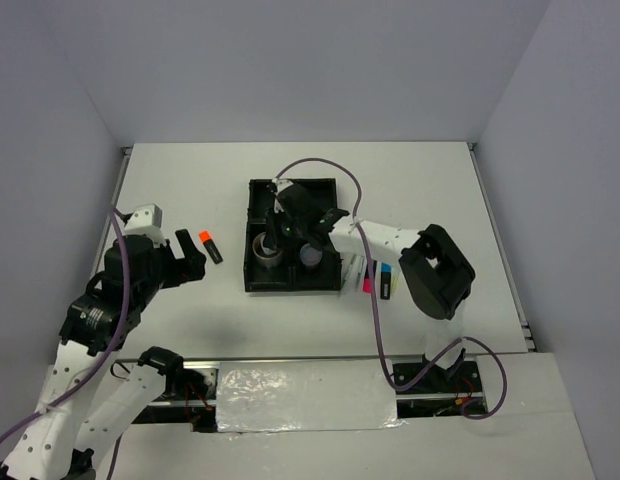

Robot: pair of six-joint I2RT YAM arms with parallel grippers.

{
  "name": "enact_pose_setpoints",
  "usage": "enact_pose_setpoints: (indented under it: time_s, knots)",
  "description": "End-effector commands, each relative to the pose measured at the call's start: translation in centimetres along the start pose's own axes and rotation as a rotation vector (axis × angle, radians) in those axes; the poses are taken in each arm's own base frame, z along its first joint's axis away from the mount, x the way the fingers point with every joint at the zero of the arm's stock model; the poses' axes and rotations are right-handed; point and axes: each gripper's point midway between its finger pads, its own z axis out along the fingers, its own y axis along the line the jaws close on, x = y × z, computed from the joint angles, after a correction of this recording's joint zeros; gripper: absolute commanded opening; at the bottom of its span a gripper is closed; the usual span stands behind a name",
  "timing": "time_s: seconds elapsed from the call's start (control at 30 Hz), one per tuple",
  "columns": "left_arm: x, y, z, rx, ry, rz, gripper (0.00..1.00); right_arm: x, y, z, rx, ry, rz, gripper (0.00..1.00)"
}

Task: Sort the stationery into containers
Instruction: Place the stationery in the storage box.

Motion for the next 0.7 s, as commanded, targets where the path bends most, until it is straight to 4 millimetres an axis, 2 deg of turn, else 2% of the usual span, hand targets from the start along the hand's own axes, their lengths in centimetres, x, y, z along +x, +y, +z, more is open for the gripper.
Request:
enact_pose_setpoints:
  time_s: [0.0,0.3,0.43,0.47,0.53,0.57,0.67]
  knots:
    - [-0.7,-0.8,0.6,0.04,-0.038,0.023,0.98,-2.2,0.3,0.1,-0.002,-0.044,-0.015,0.22]
    - [-0.5,-0.5,1.4,0.022,-0.024,0.028,0.98,-2.2,0.2,1.3,-0.011,-0.025,-0.005,0.28]
    - [-0.7,-0.6,1.2,0.034,-0.04,0.026,0.98,-2.4,0.3,1.2,-0.016,-0.036,0.013,0.43]
    - [-0.7,-0.7,1.2,0.038,-0.04,0.025,0.98,-2.6,0.3,1.0,-0.016,-0.039,0.014,0.5]
    - [-0.7,-0.6,1.3,0.038,-0.038,0.027,0.98,-2.8,0.2,0.8,-0.003,-0.042,0.013,0.55]
    - [-0.7,-0.6,1.3,0.037,-0.038,0.027,0.98,-3.2,0.3,0.6,-0.001,-0.05,0.012,0.62]
    - [-0.7,-0.5,1.3,0.03,-0.037,0.024,0.99,-4.4,0.6,-0.7,0.012,-0.078,0.003,0.68]
